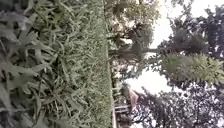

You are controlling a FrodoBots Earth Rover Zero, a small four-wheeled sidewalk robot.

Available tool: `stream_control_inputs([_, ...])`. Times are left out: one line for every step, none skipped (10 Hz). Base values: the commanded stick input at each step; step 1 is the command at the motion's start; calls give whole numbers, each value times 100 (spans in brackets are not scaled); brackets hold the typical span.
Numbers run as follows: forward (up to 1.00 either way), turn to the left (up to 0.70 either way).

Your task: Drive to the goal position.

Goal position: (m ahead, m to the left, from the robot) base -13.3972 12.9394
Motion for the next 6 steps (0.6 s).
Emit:
stream_control_inputs([30, -27])
stream_control_inputs([30, -27])
stream_control_inputs([30, -14])
stream_control_inputs([17, 0])
stream_control_inputs([0, 0])
stream_control_inputs([0, 0])
